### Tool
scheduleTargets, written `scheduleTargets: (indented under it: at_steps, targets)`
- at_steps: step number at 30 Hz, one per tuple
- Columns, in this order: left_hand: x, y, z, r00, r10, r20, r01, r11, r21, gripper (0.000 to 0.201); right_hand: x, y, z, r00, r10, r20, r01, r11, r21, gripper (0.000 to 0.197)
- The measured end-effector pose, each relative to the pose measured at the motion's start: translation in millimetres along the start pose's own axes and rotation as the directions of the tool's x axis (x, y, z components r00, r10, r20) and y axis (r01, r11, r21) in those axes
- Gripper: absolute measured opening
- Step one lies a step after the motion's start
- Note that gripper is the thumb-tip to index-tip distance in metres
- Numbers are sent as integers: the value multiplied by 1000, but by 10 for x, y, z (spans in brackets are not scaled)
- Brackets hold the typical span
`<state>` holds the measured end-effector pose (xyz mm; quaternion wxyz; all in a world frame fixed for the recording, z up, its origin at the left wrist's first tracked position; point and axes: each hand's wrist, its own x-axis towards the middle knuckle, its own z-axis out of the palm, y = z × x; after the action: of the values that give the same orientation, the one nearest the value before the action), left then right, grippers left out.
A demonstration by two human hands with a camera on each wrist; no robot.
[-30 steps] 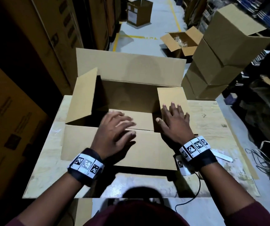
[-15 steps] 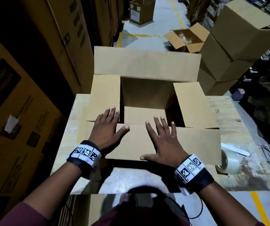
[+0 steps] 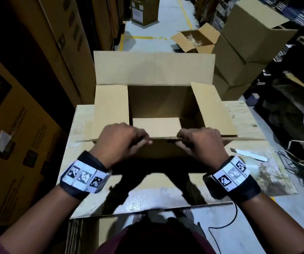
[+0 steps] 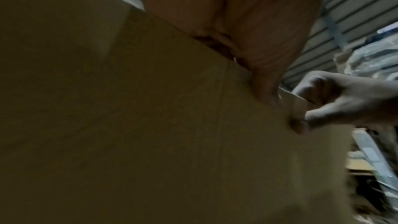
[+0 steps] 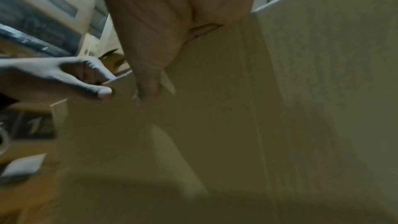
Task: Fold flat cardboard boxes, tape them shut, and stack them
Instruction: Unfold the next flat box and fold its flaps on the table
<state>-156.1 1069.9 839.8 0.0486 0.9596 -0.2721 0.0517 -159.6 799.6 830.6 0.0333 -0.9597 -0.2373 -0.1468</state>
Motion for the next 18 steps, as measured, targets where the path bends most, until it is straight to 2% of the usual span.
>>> scheduleTargets:
  at_steps: [1, 3, 6, 8, 9, 12, 16, 18]
  targets:
    - [60, -43, -109, 997, -20, -80, 25, 998, 52, 56, 53, 26, -64, 997, 3, -81, -2, 1000, 13, 41]
    - [199, -123, -226, 992, -80, -100, 90, 991, 98, 54, 190, 64, -154, 985, -9, -171, 10, 1000, 7, 52]
    - [423, -199, -115, 979, -190, -78, 195, 979, 60, 46, 395, 97, -26, 991, 23, -134, -32, 997, -70, 56]
    - [519, -244, 121, 969, -249, -7, 248, 965, 87, 38, 474, 78, 166, 994, 103, 29, -100, 990, -98, 59]
    - [539, -247, 267, 962, -266, 56, 260, 960, 103, 41, 485, 76, 261, 978, 147, 147, -132, 985, -110, 63]
    - [530, -115, 612, 944, -229, 238, 228, 973, 31, 59, 451, 135, 445, 866, 237, 440, -223, 971, -83, 79]
    - [467, 222, 872, 933, -131, 336, 148, 989, -25, 82, 345, 277, 638, 707, 177, 685, -245, 970, 2, 85]
    - [447, 344, 935, 936, -81, 341, 96, 995, -28, 97, 308, 359, 662, 691, 137, 710, -257, 964, 64, 86]
